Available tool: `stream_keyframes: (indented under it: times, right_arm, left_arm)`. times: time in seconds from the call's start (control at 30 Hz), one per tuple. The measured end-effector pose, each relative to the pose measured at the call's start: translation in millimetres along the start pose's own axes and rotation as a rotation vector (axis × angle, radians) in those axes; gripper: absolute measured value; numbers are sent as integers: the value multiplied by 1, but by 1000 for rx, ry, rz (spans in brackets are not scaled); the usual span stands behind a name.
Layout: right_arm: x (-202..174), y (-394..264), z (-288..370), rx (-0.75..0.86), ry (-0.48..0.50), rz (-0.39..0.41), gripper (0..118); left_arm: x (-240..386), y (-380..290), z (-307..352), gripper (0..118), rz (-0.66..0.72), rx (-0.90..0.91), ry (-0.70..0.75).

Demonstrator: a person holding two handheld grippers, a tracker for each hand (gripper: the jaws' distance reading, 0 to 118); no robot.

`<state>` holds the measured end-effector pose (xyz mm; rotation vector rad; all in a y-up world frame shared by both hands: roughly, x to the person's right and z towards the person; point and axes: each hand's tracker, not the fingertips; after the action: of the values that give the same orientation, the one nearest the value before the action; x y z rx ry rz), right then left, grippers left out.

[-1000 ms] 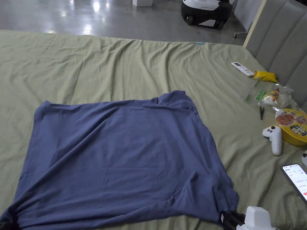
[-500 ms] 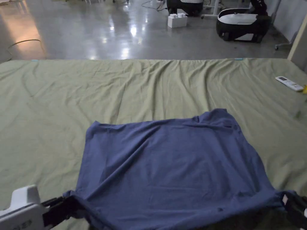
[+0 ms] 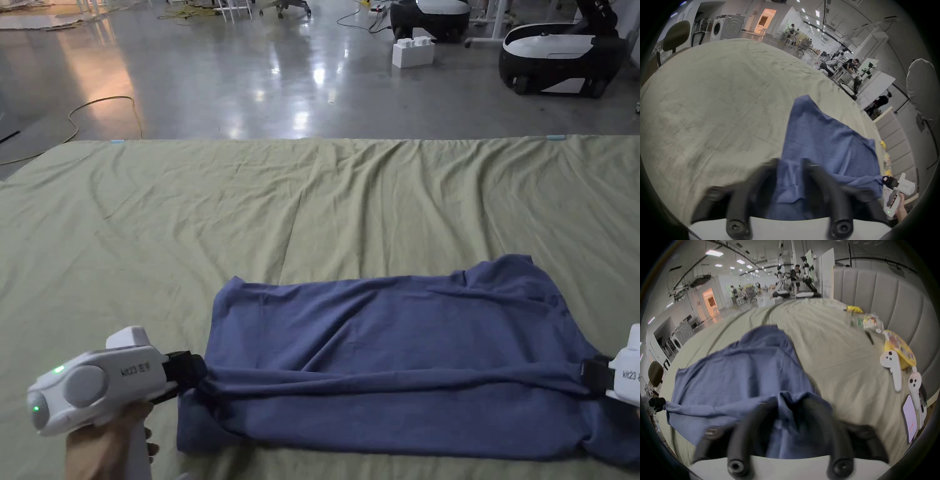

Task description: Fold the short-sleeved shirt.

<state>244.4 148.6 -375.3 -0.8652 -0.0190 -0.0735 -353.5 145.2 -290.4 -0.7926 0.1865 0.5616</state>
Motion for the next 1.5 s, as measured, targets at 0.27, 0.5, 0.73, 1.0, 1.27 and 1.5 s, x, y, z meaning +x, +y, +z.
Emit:
stream_keyframes:
  times: [0.27, 0.5, 0.73, 1.0, 1.27, 1.5]
  right_arm:
    - [26, -16, 54, 151, 53, 84, 88]
    - [10, -50, 209, 481, 165, 86, 88]
    - [-30, -104, 297, 716, 183, 145, 84]
    - [-66, -148, 351, 808, 137, 270, 2]
    - [-70, -146, 358, 820, 175, 252, 0]
    - [-66, -146, 353, 807, 178, 228, 0]
  left_arm:
    - [-6, 4, 59, 97, -163, 182, -37]
    - [43, -40, 200, 95, -538, 544, -45]
    - [79, -108, 320, 82, -612, 772, -97]
    - [79, -161, 375, 1, -630, 895, -140]
    - [78, -157, 379, 0, -549, 841, -157]
    - [78, -153, 371, 0, -563, 789, -167]
